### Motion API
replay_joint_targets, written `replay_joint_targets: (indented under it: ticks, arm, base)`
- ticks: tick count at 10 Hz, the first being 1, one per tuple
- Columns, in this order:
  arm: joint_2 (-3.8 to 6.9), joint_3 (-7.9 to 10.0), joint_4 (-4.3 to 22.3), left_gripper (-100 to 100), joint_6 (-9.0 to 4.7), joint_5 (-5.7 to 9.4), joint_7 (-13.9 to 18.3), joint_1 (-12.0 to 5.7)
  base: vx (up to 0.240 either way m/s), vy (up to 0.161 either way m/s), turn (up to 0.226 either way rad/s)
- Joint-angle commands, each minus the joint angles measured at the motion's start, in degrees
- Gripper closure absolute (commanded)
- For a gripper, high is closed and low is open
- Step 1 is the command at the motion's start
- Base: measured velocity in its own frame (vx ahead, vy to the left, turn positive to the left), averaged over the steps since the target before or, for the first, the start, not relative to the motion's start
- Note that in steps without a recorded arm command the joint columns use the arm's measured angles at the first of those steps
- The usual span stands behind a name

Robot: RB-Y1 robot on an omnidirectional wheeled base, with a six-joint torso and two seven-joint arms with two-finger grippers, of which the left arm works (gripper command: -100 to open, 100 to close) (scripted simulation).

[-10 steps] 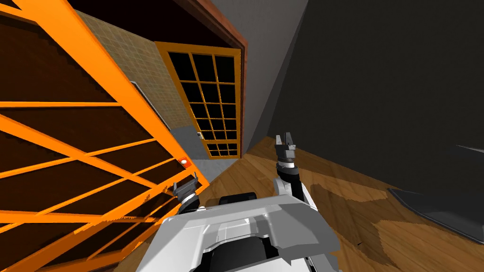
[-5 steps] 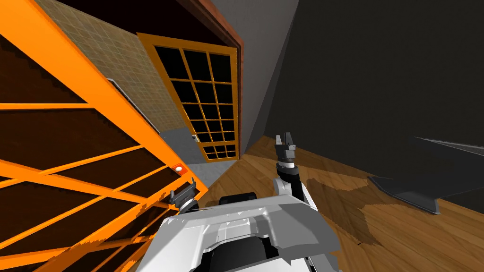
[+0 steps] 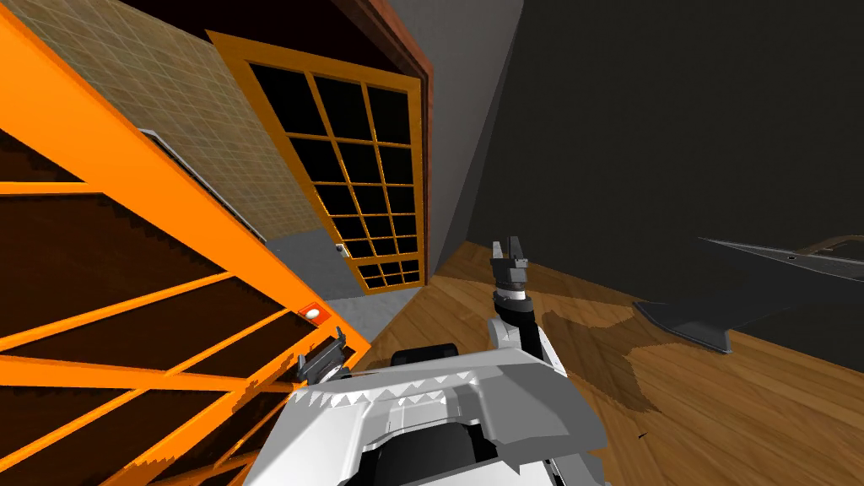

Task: Push the door open

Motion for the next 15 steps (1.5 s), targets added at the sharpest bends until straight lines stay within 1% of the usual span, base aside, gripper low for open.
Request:
replay_joint_targets:
  ticks: [1, 3, 4, 5, 10, 12, 13, 15]
  arm:
    - [-0.06, -0.32, 1.3, -100, -1.01, 1.63, 1.1, 0.0]
    - [-0.05, -0.69, 3.3, -100, -2.24, 3.56, 2.6, -0.13]
    - [-0.04, -0.57, 2.8, -100, -1.84, 2.92, 2.2, -0.11]
    - [0.08, -0.28, 3.3, -100, -1.82, 3.1, 2.6, -0.49]
    - [0.47, 0.74, 5.0, -100, -1.43, 3.32, 3.5, -1.7]
    - [0.53, 0.81, 5.0, -100, -1.36, 3.36, 3.4, -1.76]
    - [0.53, 0.81, 5.0, 100, -1.36, 3.36, 3.4, -1.76]
    - [0.53, 0.81, 5.0, 100, -1.36, 3.36, 3.4, -1.76]
  base:
    - [0.046, 0.075, -0.151]
    - [0.05, 0.098, -0.141]
    - [0.021, 0.052, -0.028]
    - [0.095, 0.118, -0.005]
    - [0.152, 0.183, -0.02]
    - [0.086, 0.11, -0.007]
    - [-0.005, -0.014, 0.001]
    - [-0.015, -0.017, 0.003]
